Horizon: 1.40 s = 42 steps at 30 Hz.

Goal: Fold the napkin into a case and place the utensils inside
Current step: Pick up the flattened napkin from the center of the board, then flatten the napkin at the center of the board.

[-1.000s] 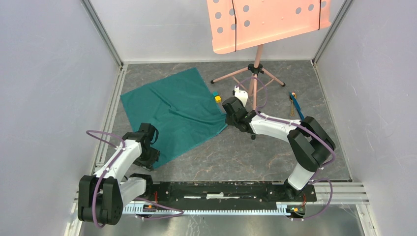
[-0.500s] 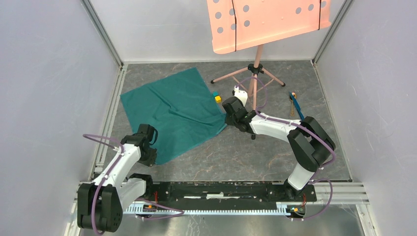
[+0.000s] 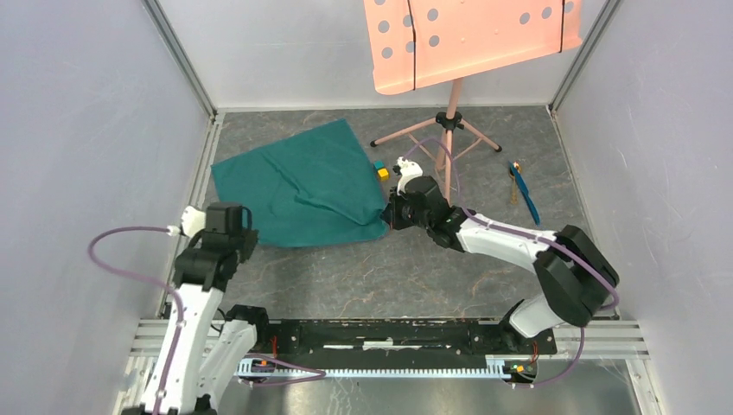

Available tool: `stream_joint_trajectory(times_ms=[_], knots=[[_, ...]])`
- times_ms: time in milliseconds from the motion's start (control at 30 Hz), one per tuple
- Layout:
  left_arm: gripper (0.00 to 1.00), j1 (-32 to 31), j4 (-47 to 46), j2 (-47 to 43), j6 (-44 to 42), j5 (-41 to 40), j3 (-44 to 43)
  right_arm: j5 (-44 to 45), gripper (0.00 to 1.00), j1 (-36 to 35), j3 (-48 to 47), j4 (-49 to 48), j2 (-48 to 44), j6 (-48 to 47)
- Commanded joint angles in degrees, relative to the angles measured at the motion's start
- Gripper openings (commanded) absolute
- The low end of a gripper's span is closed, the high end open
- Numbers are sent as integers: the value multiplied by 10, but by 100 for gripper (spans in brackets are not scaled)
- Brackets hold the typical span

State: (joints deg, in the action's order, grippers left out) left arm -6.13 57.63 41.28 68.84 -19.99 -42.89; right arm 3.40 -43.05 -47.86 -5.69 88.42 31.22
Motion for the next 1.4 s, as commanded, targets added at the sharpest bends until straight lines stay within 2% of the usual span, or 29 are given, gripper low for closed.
stream_joint_trajectory(times_ms=[0, 200, 333, 533, 633, 733, 800, 867, 967, 1067, 1200, 1367], knots=[[2, 1, 10, -85, -140, -40, -116, -147, 0, -24, -19, -63, -86, -75], [2, 0, -19, -180, -281, -37, -299, -177, 0, -101, -7, -65, -269, -143], [2, -1, -65, -211, -342, -4, -419, -227, 0, -138, -12, -116, -370, -126], [2, -1, -114, -189, -399, 42, -543, -292, 0, -186, -17, -231, -407, -70], [2, -1, -128, -164, -419, 8, -541, -222, 0, -187, -13, -230, -405, -74], [2, 0, -143, -129, -427, -22, -498, -115, 0, -186, -11, -191, -391, -108], [2, -1, -178, -108, -423, -29, -438, 8, 0, -185, -21, -143, -371, -116], [2, 0, -214, -77, -418, -42, -381, 92, 0, -167, -40, -98, -339, -118], [2, 0, -275, -7, -427, -88, -308, 102, 0, -111, -24, -136, -279, -108], [2, 2, -361, 94, -453, -97, -267, 78, 0, -47, -27, -172, -192, -83], [2, 17, -457, 233, -481, -76, -275, 53, 0, 3, -81, -199, -69, -88], [2, 96, -506, 381, -457, 29, -319, 47, 0, 40, -173, -201, 55, -120]])
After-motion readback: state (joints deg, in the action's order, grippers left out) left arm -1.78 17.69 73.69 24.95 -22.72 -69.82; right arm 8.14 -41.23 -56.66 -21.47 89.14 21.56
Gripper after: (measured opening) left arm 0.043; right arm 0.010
